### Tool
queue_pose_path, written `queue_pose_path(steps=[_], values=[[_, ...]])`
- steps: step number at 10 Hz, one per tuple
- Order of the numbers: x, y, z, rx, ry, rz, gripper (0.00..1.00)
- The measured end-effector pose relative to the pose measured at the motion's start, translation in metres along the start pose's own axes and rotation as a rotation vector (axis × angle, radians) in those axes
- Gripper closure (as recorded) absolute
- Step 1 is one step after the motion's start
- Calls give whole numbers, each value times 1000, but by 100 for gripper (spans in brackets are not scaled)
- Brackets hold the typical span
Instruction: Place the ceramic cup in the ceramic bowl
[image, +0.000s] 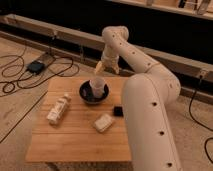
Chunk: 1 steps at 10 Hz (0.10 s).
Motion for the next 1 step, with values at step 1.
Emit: queue_pose_path(steps=[1], values=[[0,0,-1,0,2,0,20]])
